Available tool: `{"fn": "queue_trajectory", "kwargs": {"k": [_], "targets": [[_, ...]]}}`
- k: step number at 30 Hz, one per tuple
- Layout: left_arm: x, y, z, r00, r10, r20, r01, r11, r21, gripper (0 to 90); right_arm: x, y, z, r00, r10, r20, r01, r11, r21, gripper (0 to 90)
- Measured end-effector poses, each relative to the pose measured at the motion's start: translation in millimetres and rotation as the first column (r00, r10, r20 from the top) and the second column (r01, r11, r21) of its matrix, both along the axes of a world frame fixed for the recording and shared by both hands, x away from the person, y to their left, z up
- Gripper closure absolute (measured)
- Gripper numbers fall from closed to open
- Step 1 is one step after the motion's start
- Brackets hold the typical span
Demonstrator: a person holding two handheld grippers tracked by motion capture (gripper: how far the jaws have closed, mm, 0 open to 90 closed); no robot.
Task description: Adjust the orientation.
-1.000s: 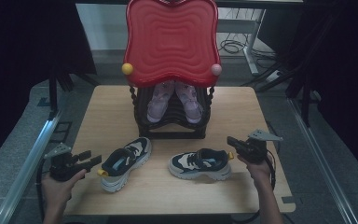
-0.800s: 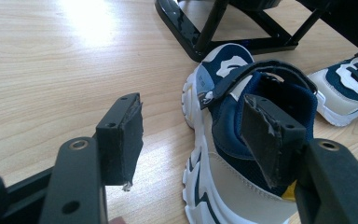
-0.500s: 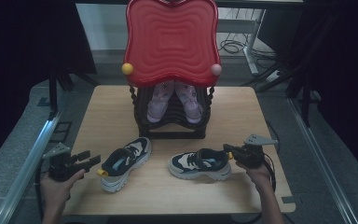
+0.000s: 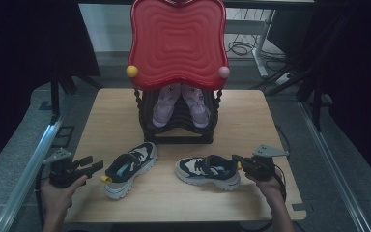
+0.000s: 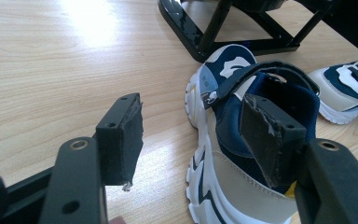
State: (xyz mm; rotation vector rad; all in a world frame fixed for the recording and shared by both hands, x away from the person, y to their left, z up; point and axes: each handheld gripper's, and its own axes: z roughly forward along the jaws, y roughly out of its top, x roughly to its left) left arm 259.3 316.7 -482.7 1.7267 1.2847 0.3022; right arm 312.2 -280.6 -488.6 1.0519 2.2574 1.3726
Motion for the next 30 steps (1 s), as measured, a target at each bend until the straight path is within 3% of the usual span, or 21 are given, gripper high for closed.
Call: {"fn": "queue_trajectory", "kwargs": {"k": [21, 30], "targets": [[-0.6, 1.5, 0.5, 1.0, 0.004, 0.004, -0.004, 1.0, -0.004, 39.2, -33.0, 5.8, 0.6, 0.9996, -0.02, 0.019, 0.02, 0.999, -0.039, 90.0], [-1.5, 3.8, 1.1, 1.0, 0.007, 0.005, -0.006, 0.9998, -0.02, 39.2, -49.3, 7.0, 0.1, 0.9993, -0.027, 0.027, 0.027, 0.999, -0.034, 90.0]]}}
